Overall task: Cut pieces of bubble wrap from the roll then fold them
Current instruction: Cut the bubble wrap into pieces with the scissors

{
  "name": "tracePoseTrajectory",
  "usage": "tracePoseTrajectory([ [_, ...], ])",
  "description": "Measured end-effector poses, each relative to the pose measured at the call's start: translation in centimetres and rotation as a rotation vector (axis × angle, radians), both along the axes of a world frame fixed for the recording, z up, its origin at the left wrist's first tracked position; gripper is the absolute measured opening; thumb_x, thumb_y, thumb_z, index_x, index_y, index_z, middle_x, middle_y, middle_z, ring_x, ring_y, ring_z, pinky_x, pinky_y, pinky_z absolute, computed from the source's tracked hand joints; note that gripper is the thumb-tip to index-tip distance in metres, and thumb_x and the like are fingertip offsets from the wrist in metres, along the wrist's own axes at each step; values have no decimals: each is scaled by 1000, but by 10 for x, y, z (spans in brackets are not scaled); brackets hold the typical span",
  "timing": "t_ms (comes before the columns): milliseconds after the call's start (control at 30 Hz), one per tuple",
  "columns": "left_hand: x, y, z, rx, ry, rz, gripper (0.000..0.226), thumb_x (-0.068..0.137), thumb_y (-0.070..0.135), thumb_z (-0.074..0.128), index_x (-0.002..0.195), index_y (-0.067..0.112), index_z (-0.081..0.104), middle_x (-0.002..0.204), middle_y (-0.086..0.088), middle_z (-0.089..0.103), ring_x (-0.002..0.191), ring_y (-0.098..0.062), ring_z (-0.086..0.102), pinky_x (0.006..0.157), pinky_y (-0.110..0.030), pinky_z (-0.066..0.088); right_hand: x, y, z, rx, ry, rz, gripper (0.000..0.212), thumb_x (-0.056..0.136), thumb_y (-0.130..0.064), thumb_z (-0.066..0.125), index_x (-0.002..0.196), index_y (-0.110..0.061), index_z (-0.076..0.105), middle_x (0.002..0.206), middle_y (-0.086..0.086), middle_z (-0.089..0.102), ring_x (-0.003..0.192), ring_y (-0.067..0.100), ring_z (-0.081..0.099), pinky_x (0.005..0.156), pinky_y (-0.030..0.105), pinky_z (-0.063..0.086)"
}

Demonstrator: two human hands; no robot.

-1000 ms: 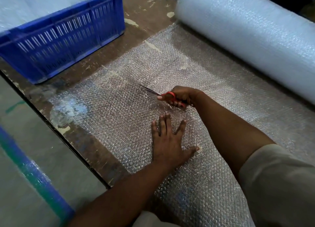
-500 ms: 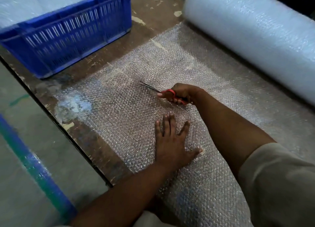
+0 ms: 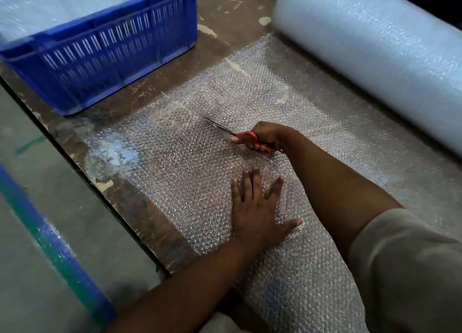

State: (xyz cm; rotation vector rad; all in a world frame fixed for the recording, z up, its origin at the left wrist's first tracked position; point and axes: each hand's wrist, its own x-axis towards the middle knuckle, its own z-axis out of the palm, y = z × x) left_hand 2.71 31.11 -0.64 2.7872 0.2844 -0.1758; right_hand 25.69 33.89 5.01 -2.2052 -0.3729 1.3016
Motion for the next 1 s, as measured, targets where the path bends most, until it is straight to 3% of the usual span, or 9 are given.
tracePoseTrajectory([
  [133,-2,14,8,-61,-27,57,119,81,102,21,171,30,-6,174,-24,-22,159,-45,-28,124,-69,-14,-2,1,2,-6,28,-1,57,63,-70,89,58,-21,60,52,-1,53,39,11,39,41,19,32],
  [200,-3,30,13,-72,-34,106,125,82,102,18,170,19,-15,171,-23,-33,157,-42,-35,125,-68,-16,-3,1,3,-6,39,7,59,54,-72,89,58,-21,60,53,-1,52,40,11,39,42,19,32],
  [300,4,67,17,-27,-40,184,127,83,101,13,164,12,-28,164,-22,-46,152,-39,-44,124,-67,-18,-3,2,4,-2,52,2,58,55,-69,89,58,-19,60,54,0,52,40,10,39,41,18,33],
  [433,20,136,11,71,-65,192,121,82,102,14,167,24,-24,166,-20,-44,155,-42,-38,122,-74,-12,-3,4,7,-16,37,-5,58,52,-70,88,57,-18,61,53,1,51,40,11,40,42,18,34],
  [600,28,200,0,148,0,50,114,78,106,18,163,45,-27,168,-15,-41,154,-41,-40,117,-79,-16,-3,-1,0,-8,31,-47,55,62,-67,88,64,-18,64,59,1,56,45,12,42,44,20,36],
  [800,25,218,-13,171,24,-39,109,77,106,4,162,45,-29,170,-13,-38,156,-39,-37,121,-73,-13,-4,1,-3,5,35,-87,47,85,-48,85,62,-15,61,51,0,53,40,11,41,41,18,34],
  [1000,24,219,-10,148,4,-48,109,78,105,5,162,44,-29,170,-16,-37,156,-40,-37,122,-73,-11,-8,7,2,28,10,-75,48,88,-46,84,62,-12,60,49,0,53,39,11,42,42,18,36],
])
